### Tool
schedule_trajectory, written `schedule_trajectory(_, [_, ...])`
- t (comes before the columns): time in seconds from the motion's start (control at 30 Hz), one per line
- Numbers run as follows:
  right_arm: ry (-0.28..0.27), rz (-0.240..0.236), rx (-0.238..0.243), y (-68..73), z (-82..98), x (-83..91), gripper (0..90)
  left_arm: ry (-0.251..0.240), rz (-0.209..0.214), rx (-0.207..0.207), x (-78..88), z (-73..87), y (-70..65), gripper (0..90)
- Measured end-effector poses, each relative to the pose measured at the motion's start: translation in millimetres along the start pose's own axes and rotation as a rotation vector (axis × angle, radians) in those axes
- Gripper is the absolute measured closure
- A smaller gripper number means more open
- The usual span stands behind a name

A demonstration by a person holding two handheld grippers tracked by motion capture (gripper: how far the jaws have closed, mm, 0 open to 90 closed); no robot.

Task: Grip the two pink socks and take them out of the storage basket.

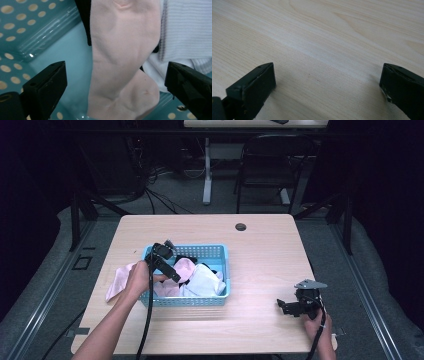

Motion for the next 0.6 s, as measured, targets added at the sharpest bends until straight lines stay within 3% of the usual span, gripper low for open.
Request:
schedule_trajectory(0.33, [0.000, 0.000, 0.000, 0.0, 0.0, 0.0, 0.0, 0.074, 0.000, 0.003, -23.0, 4.8, -1.8, 22.6])
schedule_trajectory(0.37, [0.000, -0.001, 0.000, 0.0, 0.0, 0.0, 0.0, 0.072, 0.000, -0.003, -23.4, 4.9, -2.1, 29.1])
schedule_trajectory(0.47, [-0.001, -0.001, 0.000, 0.0, 0.0, 0.0, 0.0, 0.082, -0.001, -0.012, -24.4, 6.2, -3.1, 34.3])
schedule_trajectory(0.6, [0.000, 0.000, 0.000, 0.0, 0.0, 0.0, 0.0, 0.081, -0.008, -0.006, -24.3, 7.8, -2.0, 49.9])
Point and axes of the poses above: each handheld gripper's, and its own axes: x roughly backward along the jaws, z roughly out of its underside, y roughly to its left, the point moved 7 cm from there along -x, roughly forward along the jaws, and after that the axes turned 2 degrees about z, right-handed, at the moved point
